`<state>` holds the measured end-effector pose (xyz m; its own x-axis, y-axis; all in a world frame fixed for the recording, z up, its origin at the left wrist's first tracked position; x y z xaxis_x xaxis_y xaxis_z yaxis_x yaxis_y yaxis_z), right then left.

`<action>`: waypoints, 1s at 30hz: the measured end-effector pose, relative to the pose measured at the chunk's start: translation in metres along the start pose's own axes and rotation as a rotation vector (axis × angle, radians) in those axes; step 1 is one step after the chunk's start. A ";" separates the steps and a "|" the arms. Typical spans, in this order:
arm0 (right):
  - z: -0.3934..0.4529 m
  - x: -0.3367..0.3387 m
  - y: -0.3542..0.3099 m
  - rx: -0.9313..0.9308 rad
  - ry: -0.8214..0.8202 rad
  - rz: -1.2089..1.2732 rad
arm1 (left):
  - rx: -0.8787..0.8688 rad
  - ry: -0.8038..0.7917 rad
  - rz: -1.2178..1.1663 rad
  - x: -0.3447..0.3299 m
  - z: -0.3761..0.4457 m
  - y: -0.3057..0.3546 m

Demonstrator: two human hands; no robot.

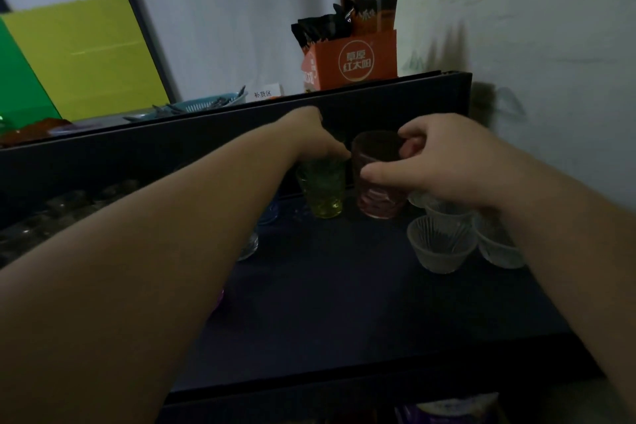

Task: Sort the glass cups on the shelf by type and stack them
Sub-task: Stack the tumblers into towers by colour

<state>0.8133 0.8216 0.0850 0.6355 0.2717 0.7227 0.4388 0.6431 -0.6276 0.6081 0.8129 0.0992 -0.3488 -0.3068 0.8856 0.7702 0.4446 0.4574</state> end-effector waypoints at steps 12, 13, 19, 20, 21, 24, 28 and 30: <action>0.008 0.033 -0.002 0.051 0.216 0.187 | 0.041 -0.092 -0.014 -0.026 -0.003 -0.015; 0.010 0.034 -0.003 0.056 0.231 0.197 | 0.041 -0.092 -0.002 -0.026 -0.007 -0.014; 0.028 0.034 -0.022 0.104 0.297 0.247 | 0.027 -0.033 0.136 -0.026 -0.054 -0.011; 0.034 0.032 -0.025 0.116 0.280 0.270 | 0.019 -0.009 0.175 -0.026 -0.063 -0.011; 0.038 0.030 -0.030 0.124 0.270 0.278 | 0.008 0.016 0.204 -0.026 -0.072 -0.013; 0.058 0.016 -0.047 0.170 0.222 0.272 | -0.004 0.085 0.163 -0.027 -0.099 -0.022; 0.089 -0.021 -0.068 0.178 0.113 0.277 | -0.018 0.214 -0.038 -0.035 -0.130 -0.041; 0.102 -0.040 -0.075 0.175 0.080 0.259 | -0.031 0.299 -0.160 -0.039 -0.142 -0.051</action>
<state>0.6900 0.8352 0.1322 0.7626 0.3897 0.5163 0.1450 0.6749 -0.7235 0.6587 0.6827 0.0298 -0.2983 -0.6057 0.7377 0.7359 0.3462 0.5819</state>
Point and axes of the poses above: each hand's wrist, its own z-axis towards the middle knuckle, its own x-axis out of the back of the hand, y = z × x, the point moved 5 cm from there along z, towards the middle knuckle, and after that the axes turned 3 degrees about x, right-handed, at the moved point
